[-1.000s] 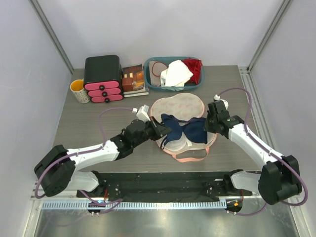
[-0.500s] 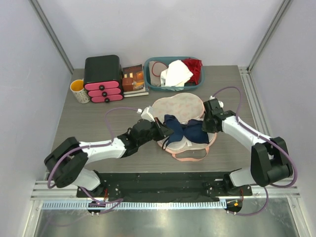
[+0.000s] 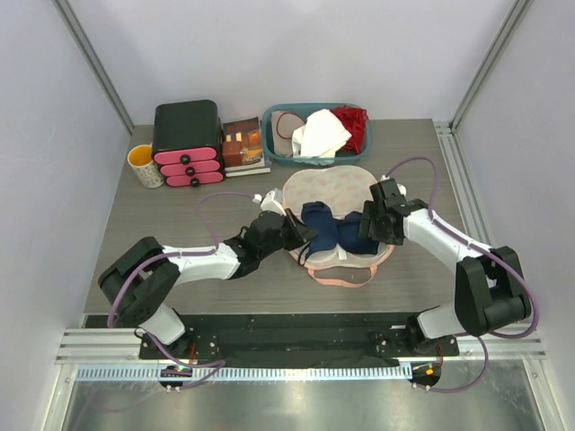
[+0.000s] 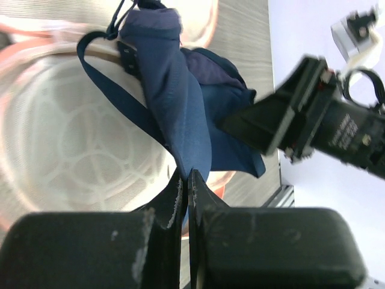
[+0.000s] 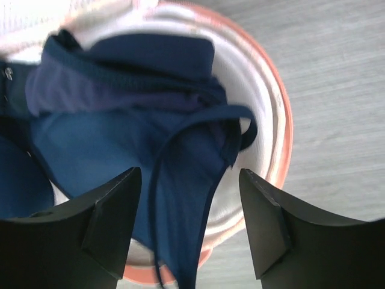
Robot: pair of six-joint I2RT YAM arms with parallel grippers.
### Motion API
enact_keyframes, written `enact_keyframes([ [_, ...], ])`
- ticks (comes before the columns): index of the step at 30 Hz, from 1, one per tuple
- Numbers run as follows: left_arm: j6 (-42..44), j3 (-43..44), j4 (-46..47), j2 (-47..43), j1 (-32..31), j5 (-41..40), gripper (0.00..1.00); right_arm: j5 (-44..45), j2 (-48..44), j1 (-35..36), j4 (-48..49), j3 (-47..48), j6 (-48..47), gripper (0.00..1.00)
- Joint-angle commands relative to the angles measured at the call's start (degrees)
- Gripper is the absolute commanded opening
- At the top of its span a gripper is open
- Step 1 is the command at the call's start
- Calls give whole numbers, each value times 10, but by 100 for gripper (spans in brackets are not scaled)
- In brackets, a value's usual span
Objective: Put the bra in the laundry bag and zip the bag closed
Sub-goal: Adjust the bra in the laundry bag.
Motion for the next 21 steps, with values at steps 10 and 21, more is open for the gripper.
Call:
enact_keyframes([
  [10,4,-3,22,19,19,5,0,156,-128,153,-176,78,58,75],
  [21,-1,7,14,3,20,20,0,-64,-244,222,235,-122,102,80],
])
